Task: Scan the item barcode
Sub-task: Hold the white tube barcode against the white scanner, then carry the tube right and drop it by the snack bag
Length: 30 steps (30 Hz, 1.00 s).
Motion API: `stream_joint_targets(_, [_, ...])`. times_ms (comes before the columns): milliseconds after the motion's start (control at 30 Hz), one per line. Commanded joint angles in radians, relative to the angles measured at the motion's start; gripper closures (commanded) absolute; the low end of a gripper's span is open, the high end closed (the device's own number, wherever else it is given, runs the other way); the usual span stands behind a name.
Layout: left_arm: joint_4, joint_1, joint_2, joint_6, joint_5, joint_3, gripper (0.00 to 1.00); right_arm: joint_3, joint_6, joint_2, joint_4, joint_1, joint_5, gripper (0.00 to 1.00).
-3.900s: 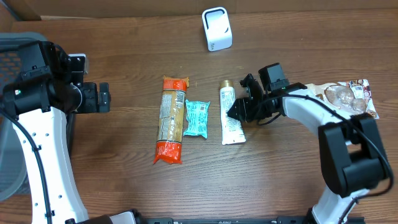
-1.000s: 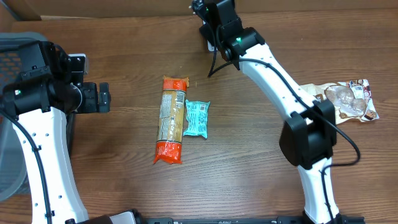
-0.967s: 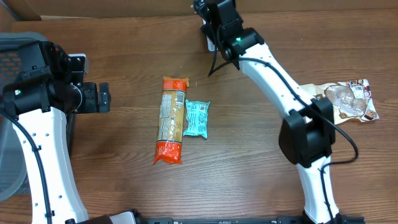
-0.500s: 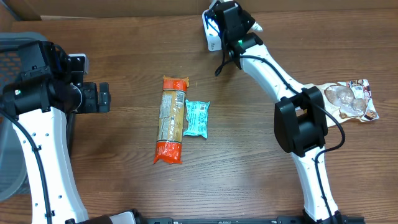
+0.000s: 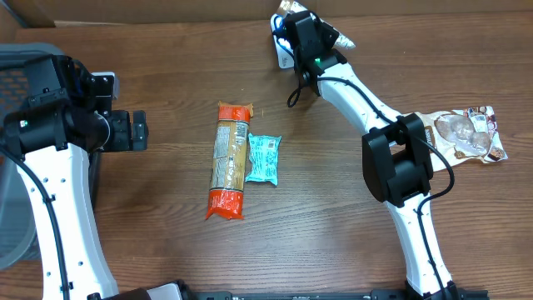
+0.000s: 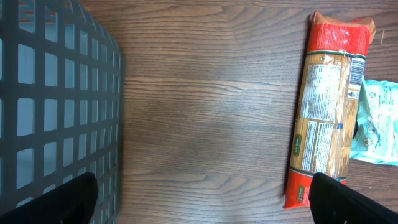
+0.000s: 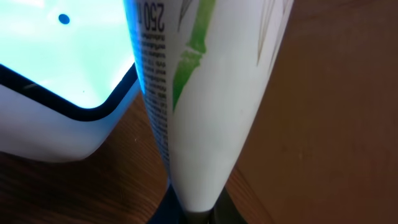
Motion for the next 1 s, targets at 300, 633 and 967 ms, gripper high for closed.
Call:
stream_joint_targets(300, [0.001,-0.002,-0.011,0.026,0.015,0.003,0.00,0.022,0.155,-0.027,-0.043,0.016,0.130,0.96])
stream_joint_targets(633, [0.001,-0.002,-0.011,0.026,0.015,0.003,0.00,0.022,0.562,-0.331,-0.432,0.016,-0.073,0.96])
stream_joint_targets(967, [0.001,-0.002,-0.011,0.026,0.015,0.003,0.01,0.019,0.879,-0.533,-0.857,-0.256,-0.904,0.96])
